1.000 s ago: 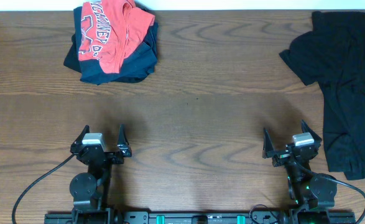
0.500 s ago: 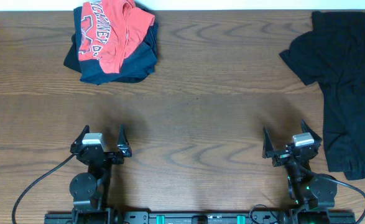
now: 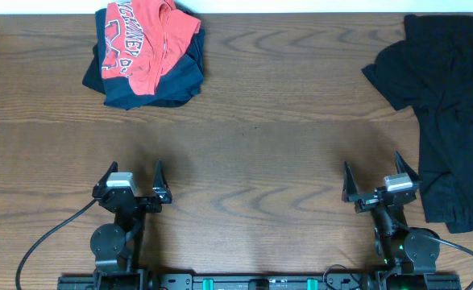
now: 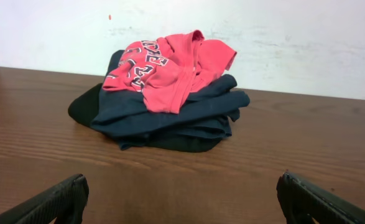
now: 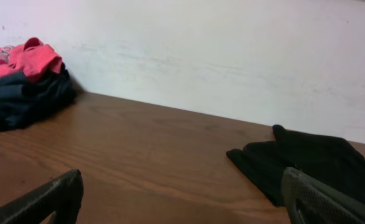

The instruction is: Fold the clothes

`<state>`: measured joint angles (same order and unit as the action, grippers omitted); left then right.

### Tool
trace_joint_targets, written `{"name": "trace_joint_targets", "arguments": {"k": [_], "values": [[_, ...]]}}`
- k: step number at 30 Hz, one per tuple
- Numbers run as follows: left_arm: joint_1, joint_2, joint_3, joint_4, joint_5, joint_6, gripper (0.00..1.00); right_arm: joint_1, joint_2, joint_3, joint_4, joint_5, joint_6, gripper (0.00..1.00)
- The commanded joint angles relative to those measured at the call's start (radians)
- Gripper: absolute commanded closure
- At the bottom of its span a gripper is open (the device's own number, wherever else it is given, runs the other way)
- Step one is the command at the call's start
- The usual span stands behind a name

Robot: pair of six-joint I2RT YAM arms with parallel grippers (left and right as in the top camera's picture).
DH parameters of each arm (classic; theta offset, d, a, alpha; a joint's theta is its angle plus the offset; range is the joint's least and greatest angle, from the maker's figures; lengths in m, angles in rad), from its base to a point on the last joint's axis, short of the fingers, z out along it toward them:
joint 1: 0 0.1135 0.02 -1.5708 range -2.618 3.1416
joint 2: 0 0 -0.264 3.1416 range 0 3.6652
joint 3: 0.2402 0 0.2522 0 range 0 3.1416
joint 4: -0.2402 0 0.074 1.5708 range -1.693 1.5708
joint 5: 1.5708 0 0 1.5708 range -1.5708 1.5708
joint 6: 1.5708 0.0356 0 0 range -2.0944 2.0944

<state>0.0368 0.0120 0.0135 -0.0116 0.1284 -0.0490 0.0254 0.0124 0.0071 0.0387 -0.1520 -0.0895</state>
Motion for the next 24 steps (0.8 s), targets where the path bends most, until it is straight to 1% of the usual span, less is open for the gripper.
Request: {"name": "trace_joint_targets", "arguments": {"k": [1,6,13,17,21,24], "values": [[0.001,-0.007,-0.009,-0.031,0.049,-0.015,0.02,-0.005,-0.006,-0.002,0.003,0.01,0.033,0.01],[0.001,-0.007,-0.008,-0.007,0.125,-0.035,0.02,-0.006,-0.006,-0.001,0.021,0.006,0.045,0.01],[0.001,-0.007,0.005,-0.008,0.13,-0.035,0.02,-0.006,-0.006,0.008,0.042,0.006,0.052,0.01],[0.001,-0.004,0.048,-0.041,0.13,-0.039,0.02,-0.006,-0.006,0.008,0.088,0.006,0.052,0.01],[0.001,0.046,0.118,-0.106,0.151,-0.039,0.02,-0.006,0.002,0.041,0.1,0.006,0.052,0.01],[0.001,0.127,0.171,-0.108,0.16,-0.039,0.02,-0.006,0.038,0.096,0.1,0.006,0.051,0.01]]}}
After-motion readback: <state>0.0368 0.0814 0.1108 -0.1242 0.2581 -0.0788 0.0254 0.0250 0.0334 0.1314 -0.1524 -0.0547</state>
